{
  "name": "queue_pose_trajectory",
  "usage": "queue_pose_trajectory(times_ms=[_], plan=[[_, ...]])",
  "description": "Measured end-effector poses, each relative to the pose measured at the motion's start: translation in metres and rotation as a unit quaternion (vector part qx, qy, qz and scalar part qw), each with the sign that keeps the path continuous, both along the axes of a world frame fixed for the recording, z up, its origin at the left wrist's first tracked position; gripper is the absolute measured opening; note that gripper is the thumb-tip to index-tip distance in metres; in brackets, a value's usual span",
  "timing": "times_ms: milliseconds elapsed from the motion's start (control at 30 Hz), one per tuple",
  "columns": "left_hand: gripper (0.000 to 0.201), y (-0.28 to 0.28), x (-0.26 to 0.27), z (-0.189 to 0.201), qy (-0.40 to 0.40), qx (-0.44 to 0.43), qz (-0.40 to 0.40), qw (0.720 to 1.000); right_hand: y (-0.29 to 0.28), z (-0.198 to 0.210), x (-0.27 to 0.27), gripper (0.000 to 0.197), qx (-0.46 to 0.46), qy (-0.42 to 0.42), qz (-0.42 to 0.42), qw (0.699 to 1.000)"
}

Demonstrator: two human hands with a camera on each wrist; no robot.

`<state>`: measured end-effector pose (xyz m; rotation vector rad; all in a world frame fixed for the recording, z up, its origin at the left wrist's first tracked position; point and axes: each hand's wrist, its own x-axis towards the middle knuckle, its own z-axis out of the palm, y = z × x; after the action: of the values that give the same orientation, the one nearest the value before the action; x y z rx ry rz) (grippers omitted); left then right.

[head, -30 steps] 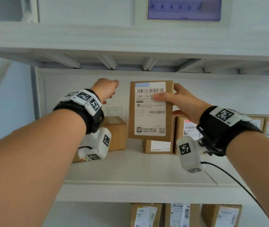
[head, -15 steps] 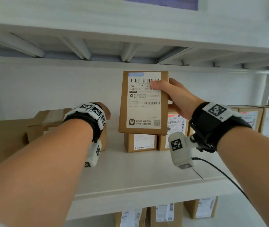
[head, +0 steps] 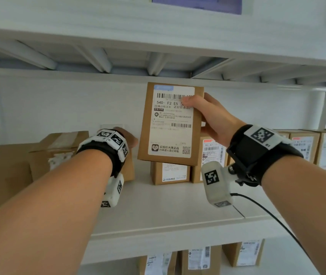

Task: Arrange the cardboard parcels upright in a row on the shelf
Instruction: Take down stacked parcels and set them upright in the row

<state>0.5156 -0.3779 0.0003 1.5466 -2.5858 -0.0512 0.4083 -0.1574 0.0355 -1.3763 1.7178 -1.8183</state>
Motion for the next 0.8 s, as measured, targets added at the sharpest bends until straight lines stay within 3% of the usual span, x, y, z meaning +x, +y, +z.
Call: queue_pose_trajectory(times_ms=[133, 267, 367, 500, 633, 800], plan=[[0.055, 0.020, 0.016, 0.038, 0.212, 0.045, -0.027, 0.976, 0.003, 0.005, 0.003, 0.041, -0.025, -0.011, -0.006, 1.000], [0.040, 0.033, 0.050, 0.083, 0.304, -0.051, -0.032, 0.951, 0.000, 0.010, 0.012, 0.038, -0.029, -0.003, 0.010, 1.000], [0.040, 0.029, 0.071, 0.107, 0.343, -0.096, -0.038, 0.934, -0.008, 0.010, 0.025, 0.037, -0.005, 0.016, 0.031, 0.999], [0.069, 0.021, 0.097, 0.116, 0.341, -0.199, 0.023, 0.918, -0.027, 0.009, 0.043, 0.043, 0.017, 0.036, 0.056, 0.998], [0.052, 0.017, 0.116, 0.111, 0.335, -0.280, 0.018, 0.899, -0.052, 0.004, 0.056, 0.051, 0.051, 0.081, 0.064, 0.993], [0.042, 0.003, 0.135, 0.103, 0.375, -0.292, 0.000, 0.880, -0.079, -0.003, 0.062, 0.052, 0.132, 0.235, 0.004, 0.963]])
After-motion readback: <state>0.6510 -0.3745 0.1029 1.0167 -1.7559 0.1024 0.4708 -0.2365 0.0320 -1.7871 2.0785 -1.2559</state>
